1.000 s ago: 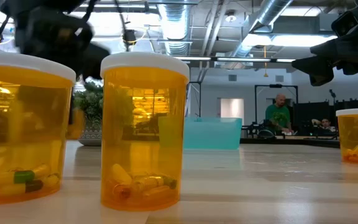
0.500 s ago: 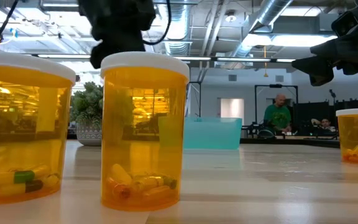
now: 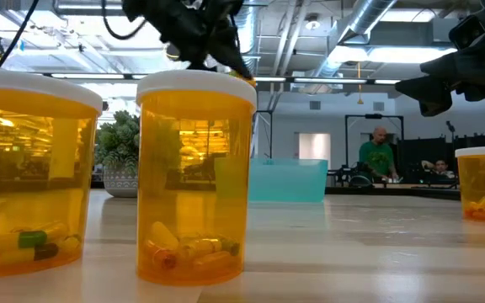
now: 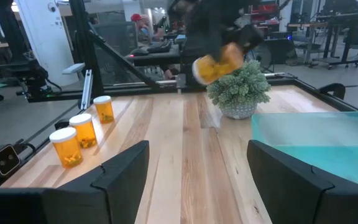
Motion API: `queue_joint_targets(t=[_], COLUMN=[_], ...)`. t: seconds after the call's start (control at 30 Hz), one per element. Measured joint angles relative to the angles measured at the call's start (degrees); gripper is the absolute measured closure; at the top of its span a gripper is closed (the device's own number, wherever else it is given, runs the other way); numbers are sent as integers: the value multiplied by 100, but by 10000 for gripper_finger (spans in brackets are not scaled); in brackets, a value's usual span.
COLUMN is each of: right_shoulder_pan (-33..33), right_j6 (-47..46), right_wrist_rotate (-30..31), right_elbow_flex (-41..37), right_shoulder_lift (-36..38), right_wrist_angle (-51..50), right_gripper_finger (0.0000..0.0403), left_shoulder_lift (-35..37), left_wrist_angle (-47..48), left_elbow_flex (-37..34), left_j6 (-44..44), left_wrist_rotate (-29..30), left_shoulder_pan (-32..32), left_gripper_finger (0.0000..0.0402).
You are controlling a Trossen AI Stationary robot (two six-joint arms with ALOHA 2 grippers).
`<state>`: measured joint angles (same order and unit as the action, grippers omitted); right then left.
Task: Pick and place pill bottles into a basket
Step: Put the orange pill bottle into the green bin
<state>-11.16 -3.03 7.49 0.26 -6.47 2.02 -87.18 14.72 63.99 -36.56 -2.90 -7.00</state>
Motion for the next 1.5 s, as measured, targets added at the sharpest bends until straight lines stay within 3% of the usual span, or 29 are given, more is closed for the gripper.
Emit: queue_joint_targets(t=[0.2,0.43,0.7,0.9,1.13,1.3,1.5], right_shoulder_pan=[0,0,0,0,0,0,0], right_j6=[-1,-1,-1,-1,0,0,-1], right_wrist_rotate=[0,0,0,-2,0,0,0], right_elbow_flex=[1,0,1,1,0,1,1], right_shoulder_lift=[0,1,0,0,-1,0,-1], right_wrist_angle=[-1,0,0,0,0,0,0], right_gripper_finger=[137,137,137,137,137,137,137], left_shoulder_lift=[-151,-876,-1431,-1445,-1443,-1443,-1443], left_wrist_angle=[-1032,-2573,-3091,-3617,-3009,-1966,-1457], left_elbow_flex=[2,4,4,2,2,2,2], left_j6=[-67,-490,-561,-1159,-995,-93,1052], left_wrist_rotate=[-127,-633,-732,-737,-631,-247,512], left_shoulder_pan=[-391,-687,-1006,-1200,-1459,-1485,-1327], left_gripper_finger=[226,226,226,226,226,226,226])
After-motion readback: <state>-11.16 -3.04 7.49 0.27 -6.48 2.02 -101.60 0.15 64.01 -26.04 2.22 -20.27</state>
